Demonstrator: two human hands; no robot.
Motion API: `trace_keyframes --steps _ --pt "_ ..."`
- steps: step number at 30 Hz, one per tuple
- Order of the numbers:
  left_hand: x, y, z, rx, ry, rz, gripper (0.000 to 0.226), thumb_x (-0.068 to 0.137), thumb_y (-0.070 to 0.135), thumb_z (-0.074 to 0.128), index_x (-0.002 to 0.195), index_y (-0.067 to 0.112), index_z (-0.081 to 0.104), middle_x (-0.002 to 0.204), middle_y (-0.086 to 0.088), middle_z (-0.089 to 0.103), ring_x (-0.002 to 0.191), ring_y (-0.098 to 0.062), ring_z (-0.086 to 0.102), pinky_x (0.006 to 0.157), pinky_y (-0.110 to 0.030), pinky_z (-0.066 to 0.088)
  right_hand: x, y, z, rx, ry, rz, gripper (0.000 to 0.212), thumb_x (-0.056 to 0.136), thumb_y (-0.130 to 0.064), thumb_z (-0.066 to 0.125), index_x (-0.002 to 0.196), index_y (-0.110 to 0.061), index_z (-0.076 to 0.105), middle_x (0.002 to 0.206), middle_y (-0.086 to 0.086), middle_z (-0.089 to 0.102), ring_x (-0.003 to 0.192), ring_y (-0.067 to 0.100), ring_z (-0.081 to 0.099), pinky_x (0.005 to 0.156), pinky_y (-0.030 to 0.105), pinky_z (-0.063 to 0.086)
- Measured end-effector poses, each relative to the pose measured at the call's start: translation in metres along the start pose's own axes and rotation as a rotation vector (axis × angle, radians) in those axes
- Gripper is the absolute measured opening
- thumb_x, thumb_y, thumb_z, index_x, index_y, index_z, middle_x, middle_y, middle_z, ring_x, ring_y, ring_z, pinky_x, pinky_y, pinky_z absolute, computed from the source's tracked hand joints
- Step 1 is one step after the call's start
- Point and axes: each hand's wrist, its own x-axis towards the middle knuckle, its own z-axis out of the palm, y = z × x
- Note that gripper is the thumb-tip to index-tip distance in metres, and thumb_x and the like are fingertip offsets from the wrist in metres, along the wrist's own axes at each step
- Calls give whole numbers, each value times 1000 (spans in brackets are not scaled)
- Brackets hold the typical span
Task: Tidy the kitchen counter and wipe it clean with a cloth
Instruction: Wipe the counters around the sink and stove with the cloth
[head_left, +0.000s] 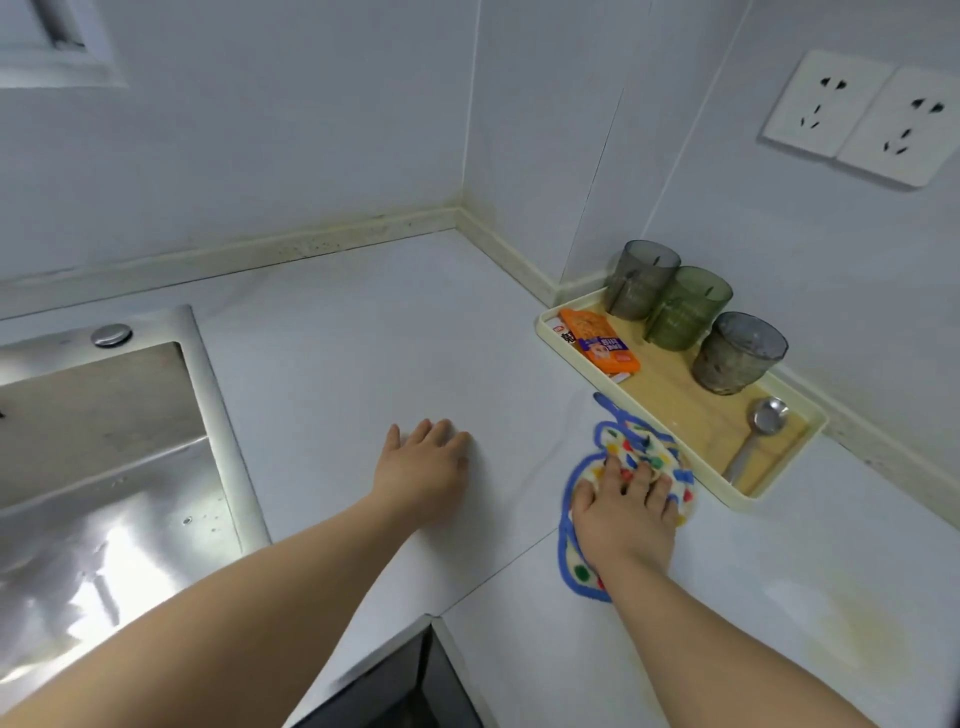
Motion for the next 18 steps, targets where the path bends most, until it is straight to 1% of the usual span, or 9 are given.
trace_keyframes --steps 3,5,7,9,15,18 --pt "-17 -7 -1 -79 36 -68 43 101 24 21 143 20 29 151 4 28 142 -14 17 117 -42 4 -10 -12 -2 7 -49 81 57 100 -40 11 152 -19 -1 158 17 -2 145 39 -1 118 48 5" --pt "-26 -22 -3 -102 77 -150 41 100 20 22 139 15 34 148 0 34 141 -16 22 116 -40 9 -20 -26 -1 -8 -55 57 57 100 -40 10 151 -20 -3 158 18 -4 144 41 -2 117 50 4" --pt "-32 -39 -5 -106 110 -220 35 97 14 24 127 10 42 137 -4 43 134 -19 31 113 -37 16 -30 -41 3 -19 -48 -9 57 100 -41 10 151 -20 -4 158 17 -4 144 41 -3 118 50 3" --pt "-39 -53 -6 -98 118 -247 33 96 12 26 122 9 45 131 -4 45 130 -20 34 111 -37 19 -42 -58 8 -22 -36 -86 58 100 -42 10 151 -20 -4 158 16 -4 145 40 -3 118 50 1" --pt "-62 -89 -8 -54 149 -193 32 94 12 28 121 9 44 134 -5 42 135 -23 29 112 -39 22 -87 -131 24 -11 -38 -344 62 98 -50 20 151 -24 3 159 15 -3 145 38 -5 117 50 -5" --pt "-80 -112 -8 -32 149 -165 46 90 22 18 129 11 40 140 -4 38 139 -21 25 111 -36 20 -109 -161 32 1 -36 -465 61 98 -49 23 151 -27 5 159 13 -2 146 36 -6 117 47 -6"
